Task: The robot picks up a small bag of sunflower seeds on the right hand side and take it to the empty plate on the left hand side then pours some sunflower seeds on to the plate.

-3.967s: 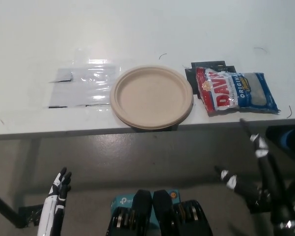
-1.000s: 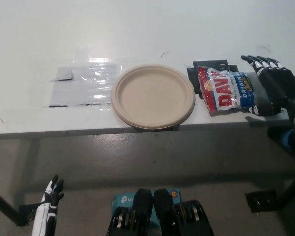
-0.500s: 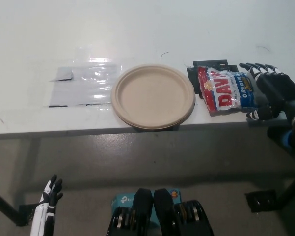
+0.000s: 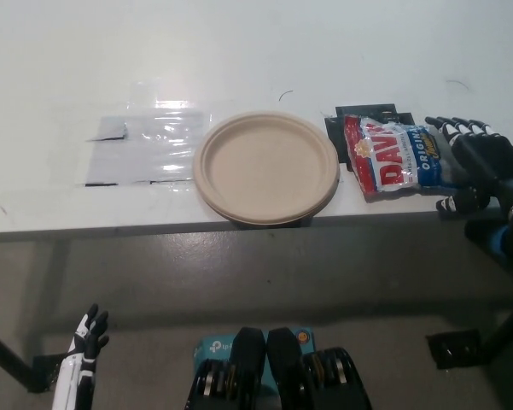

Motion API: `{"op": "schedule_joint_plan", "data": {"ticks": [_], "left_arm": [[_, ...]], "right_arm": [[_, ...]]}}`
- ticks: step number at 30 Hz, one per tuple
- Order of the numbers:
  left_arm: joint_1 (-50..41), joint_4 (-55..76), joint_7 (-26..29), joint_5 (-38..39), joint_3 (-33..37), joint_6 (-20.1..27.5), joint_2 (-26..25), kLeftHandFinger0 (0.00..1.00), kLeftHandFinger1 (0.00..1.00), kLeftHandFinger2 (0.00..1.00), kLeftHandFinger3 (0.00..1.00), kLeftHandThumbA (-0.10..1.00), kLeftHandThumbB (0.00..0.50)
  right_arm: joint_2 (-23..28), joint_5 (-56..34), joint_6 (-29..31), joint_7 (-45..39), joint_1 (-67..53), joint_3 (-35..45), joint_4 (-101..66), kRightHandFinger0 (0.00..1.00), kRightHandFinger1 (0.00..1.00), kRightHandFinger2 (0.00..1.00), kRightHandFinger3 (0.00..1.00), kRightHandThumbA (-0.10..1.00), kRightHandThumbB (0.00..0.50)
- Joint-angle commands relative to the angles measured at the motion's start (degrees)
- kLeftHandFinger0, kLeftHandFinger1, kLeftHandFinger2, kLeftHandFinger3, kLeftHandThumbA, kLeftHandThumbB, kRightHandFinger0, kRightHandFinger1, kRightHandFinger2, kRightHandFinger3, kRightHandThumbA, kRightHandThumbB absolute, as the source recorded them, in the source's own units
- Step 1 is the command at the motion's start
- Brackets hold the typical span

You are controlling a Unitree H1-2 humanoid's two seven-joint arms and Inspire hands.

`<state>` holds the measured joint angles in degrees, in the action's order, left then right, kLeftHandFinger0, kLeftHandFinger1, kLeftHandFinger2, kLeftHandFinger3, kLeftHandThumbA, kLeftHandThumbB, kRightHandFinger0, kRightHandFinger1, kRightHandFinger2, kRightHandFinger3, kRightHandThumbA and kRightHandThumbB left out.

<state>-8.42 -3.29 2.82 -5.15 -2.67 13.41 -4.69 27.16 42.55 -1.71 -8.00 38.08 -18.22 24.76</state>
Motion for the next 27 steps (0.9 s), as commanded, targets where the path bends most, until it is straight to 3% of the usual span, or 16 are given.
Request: {"op": "schedule_joint_plan", "data": {"ticks": [1,17,27], "left_arm": [[-0.5,1.8,-0.4,-0.3,0.3,1.6,-0.5,1.00,1.00,1.00,1.00,1.00,0.047],[-0.2,1.5,-0.9,0.9,0.2,1.6,-0.7,1.00,1.00,1.00,1.00,1.00,0.049],[-0.4,1.9,-0.7,0.6,0.2,1.3,-0.6,1.00,1.00,1.00,1.00,1.00,0.046]], "right_arm": [[0.4,0.7,1.5,2.9,4.1,0.3,-0.4,1.00,1.00,1.00,1.00,1.00,0.409],[0.1,0.5,2.5,4.0,5.3,0.2,0.8,1.00,1.00,1.00,1.00,1.00,0.387],[-0.2,0.8,3.4,4.9,6.0,-0.9,3.8,1.00,1.00,1.00,1.00,1.00,0.410]]}}
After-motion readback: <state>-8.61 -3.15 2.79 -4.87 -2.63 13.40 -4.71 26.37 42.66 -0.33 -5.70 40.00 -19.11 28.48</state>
